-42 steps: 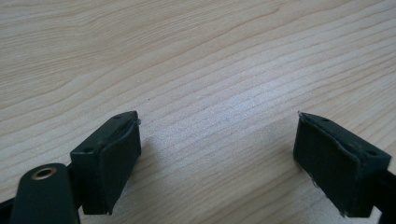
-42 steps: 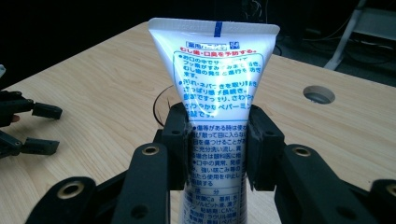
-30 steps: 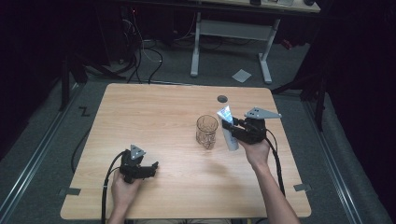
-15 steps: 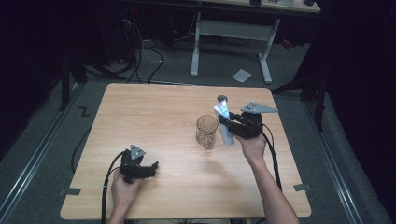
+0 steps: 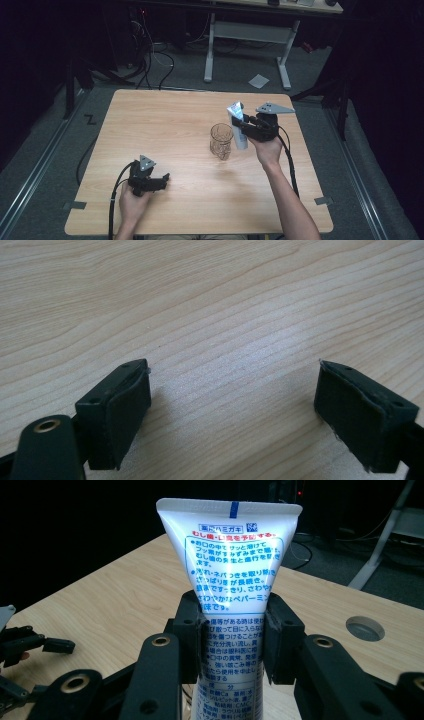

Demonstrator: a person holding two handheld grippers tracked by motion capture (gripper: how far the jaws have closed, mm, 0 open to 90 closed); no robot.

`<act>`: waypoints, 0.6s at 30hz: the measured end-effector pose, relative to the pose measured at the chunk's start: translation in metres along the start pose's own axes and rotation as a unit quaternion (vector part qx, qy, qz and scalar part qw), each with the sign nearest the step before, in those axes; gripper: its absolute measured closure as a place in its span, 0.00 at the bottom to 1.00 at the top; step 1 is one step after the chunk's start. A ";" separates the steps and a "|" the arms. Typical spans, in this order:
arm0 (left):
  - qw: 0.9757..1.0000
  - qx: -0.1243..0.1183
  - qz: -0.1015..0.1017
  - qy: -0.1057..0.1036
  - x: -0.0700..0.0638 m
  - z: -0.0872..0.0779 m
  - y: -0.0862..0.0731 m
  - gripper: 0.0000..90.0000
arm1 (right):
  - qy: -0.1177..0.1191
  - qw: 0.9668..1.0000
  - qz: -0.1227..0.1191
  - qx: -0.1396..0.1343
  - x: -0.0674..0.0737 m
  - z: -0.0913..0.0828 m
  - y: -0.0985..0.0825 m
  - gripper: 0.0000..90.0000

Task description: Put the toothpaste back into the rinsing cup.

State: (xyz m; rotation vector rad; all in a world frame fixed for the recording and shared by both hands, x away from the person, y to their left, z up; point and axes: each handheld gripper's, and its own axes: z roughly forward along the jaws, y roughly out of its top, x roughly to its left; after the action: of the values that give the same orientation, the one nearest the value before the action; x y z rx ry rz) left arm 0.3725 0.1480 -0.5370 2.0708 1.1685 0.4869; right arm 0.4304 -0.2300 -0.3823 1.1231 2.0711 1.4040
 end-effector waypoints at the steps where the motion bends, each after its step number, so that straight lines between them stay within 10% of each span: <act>1: 1.000 0.000 0.000 0.000 0.000 0.000 0.000 0.17 | -0.002 1.000 0.000 0.000 0.000 0.002 0.001 0.73; 18: 1.000 0.000 0.001 0.000 0.000 0.000 0.000 0.17 | -0.010 1.000 -0.002 0.000 0.001 0.022 0.012 0.73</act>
State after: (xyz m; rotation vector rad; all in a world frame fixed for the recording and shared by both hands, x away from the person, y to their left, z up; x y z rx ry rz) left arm 0.3725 0.1480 -0.5370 2.0722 1.1676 0.4881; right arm 0.4498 -0.2140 -0.3809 1.1275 2.0594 1.3857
